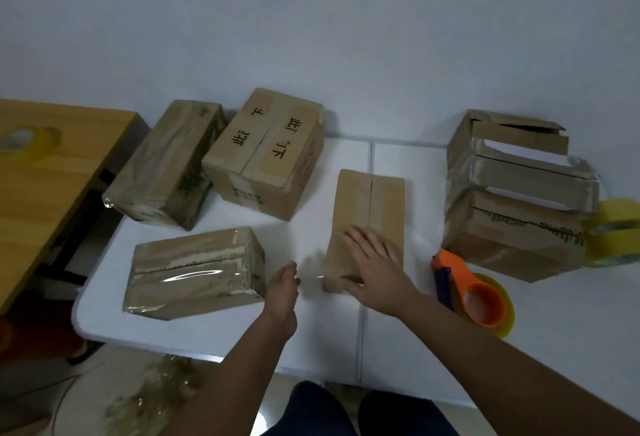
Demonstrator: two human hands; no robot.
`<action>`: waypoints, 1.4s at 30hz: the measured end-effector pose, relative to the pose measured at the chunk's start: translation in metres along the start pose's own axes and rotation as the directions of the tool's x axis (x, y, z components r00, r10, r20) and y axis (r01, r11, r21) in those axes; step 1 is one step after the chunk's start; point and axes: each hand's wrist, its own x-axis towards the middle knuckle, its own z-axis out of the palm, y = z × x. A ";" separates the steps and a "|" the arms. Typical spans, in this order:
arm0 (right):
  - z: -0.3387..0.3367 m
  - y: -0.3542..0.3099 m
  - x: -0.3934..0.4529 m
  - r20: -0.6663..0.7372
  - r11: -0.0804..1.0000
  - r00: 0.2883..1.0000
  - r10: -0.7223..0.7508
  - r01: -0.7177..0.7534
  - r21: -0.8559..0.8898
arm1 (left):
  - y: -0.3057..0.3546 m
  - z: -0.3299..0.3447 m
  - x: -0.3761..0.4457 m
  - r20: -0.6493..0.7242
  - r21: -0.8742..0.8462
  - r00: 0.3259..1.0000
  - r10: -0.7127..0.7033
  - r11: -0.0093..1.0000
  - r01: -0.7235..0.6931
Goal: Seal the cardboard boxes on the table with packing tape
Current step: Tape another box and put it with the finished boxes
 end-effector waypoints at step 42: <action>0.049 0.000 -0.002 -0.194 0.962 0.979 0.069 -0.117 -0.247 | -0.018 0.034 0.022 0.151 0.242 0.980 0.131 0.956 -0.165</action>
